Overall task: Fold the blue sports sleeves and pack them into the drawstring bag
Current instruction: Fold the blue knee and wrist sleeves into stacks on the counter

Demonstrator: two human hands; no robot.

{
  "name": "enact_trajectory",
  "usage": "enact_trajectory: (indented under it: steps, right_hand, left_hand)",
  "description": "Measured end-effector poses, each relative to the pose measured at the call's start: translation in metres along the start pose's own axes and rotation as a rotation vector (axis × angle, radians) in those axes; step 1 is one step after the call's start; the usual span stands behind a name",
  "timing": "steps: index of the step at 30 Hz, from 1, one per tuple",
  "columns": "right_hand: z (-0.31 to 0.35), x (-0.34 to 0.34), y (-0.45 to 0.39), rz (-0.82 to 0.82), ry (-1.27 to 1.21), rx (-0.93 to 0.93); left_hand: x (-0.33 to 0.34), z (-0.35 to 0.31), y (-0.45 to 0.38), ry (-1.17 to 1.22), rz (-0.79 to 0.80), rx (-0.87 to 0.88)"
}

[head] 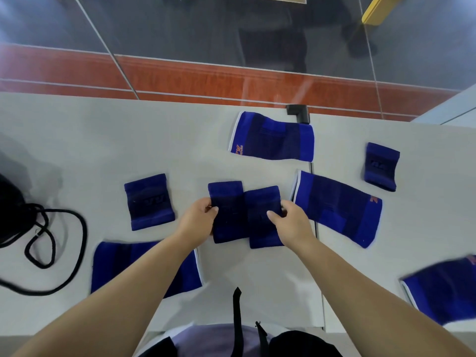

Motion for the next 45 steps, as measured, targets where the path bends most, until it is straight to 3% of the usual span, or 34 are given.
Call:
enact_trajectory:
  steps: [2,5,7,14,22,26,29,35,38,41,45]
  right_hand:
    - [0.009,-0.004,-0.001,-0.021,-0.058,-0.081]
    - [0.024,0.0,0.0,0.052,-0.338,-0.042]
    - [0.033,0.01,0.0,0.113,-0.379,-0.024]
    - [0.037,0.049,-0.008,0.182,-0.26,0.027]
    - [0.032,0.057,-0.01,0.184,-0.08,-0.076]
    - [0.04,0.055,-0.008,0.096,0.103,-0.194]
    - [0.041,0.055,-0.007,0.078,0.052,-0.193]
    - [0.047,0.048,0.002,0.408,-0.26,-0.052]
    - [0.05,0.042,0.008,0.492,-0.432,0.047]
    - [0.05,0.029,0.007,0.384,-0.48,0.045]
    - [0.052,0.005,0.009,0.179,-0.354,-0.166]
  left_hand:
    - [-0.003,-0.003,0.0,-0.032,-0.029,0.035]
    - [-0.005,-0.004,-0.002,0.026,-0.046,0.022]
    - [-0.004,-0.004,-0.003,0.051,-0.03,0.005]
    - [-0.004,-0.008,0.0,0.246,0.001,-0.087]
    - [-0.006,-0.001,-0.007,-0.042,-0.012,-0.025]
    - [-0.004,-0.001,-0.006,-0.015,0.001,-0.03]
    - [-0.004,-0.004,-0.003,0.033,0.018,-0.007]
    - [-0.009,-0.014,0.003,0.103,0.05,0.03]
    - [-0.007,-0.018,0.009,0.204,0.119,0.014]
    - [-0.006,-0.022,0.011,0.244,0.11,-0.002]
    - [-0.006,-0.031,0.015,0.249,0.006,0.052]
Point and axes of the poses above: each hand's wrist, its own y-axis away from the middle knuckle, its own x-axis out of the palm, z = x × y, the point moved 7 cm from there along -y, towards the middle knuckle, and after that the axes turned 9 degrees about -z, right-handed, at the moved point
